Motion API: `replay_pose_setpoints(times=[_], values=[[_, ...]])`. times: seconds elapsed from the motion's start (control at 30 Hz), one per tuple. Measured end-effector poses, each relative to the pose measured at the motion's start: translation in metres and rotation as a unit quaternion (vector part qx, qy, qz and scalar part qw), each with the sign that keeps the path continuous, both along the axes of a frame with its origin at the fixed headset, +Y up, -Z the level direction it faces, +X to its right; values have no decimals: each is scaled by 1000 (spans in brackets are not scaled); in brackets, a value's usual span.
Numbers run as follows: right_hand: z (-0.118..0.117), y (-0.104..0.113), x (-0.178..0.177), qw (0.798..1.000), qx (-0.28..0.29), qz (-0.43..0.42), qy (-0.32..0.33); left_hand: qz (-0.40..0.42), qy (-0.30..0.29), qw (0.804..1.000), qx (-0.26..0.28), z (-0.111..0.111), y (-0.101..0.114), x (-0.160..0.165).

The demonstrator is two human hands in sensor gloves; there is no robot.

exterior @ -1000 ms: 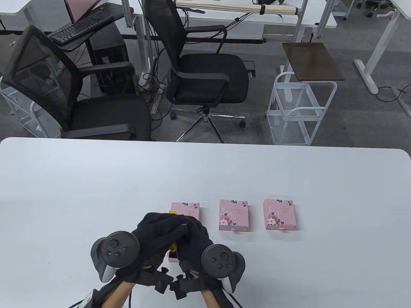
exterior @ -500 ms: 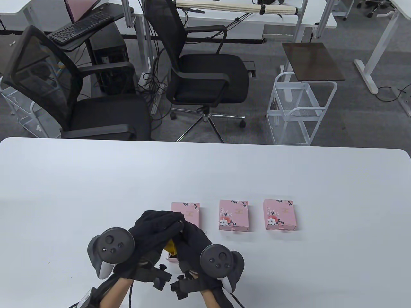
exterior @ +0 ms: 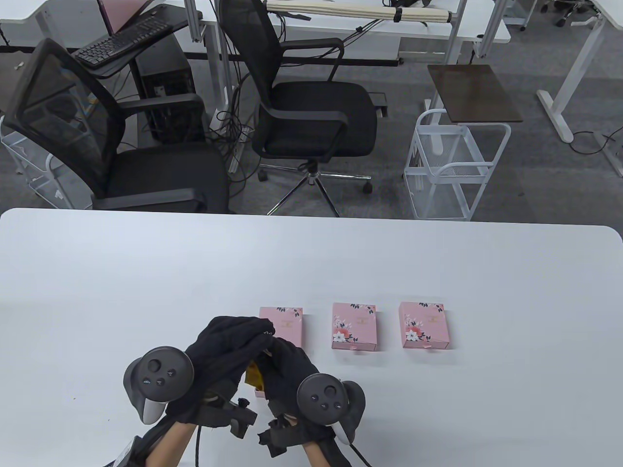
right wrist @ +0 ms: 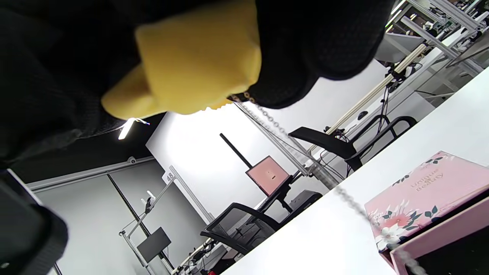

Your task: Dust necklace

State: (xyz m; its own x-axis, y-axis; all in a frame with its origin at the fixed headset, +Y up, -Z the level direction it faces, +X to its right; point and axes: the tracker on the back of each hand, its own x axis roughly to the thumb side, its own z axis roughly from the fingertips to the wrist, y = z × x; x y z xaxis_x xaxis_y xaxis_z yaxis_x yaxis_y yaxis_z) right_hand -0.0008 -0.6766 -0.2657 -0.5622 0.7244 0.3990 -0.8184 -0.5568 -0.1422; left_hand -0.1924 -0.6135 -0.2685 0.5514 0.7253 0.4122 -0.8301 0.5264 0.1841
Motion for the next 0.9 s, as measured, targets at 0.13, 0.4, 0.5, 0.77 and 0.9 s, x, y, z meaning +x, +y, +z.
replay_pose_setpoints(times=[0.13, 0.4, 0.5, 0.77, 0.9], values=[[-1, -3, 0, 1000, -10, -13, 7, 6, -1, 1000, 6, 0, 0, -1], [-3, -6, -1, 999, -24, -15, 22, 20, 5, 1000, 18, 0, 1, -4], [-2, -6, -1, 1000, -14, -5, 18, 32, 7, 999, 27, 0, 2, -7], [-4, -11, -4, 1000, -16, 12, 22, 56, 4, 998, 37, 2, 4, -11], [-6, -16, -6, 999, -38, 1, 37, 67, 4, 997, 38, 2, 5, -14]])
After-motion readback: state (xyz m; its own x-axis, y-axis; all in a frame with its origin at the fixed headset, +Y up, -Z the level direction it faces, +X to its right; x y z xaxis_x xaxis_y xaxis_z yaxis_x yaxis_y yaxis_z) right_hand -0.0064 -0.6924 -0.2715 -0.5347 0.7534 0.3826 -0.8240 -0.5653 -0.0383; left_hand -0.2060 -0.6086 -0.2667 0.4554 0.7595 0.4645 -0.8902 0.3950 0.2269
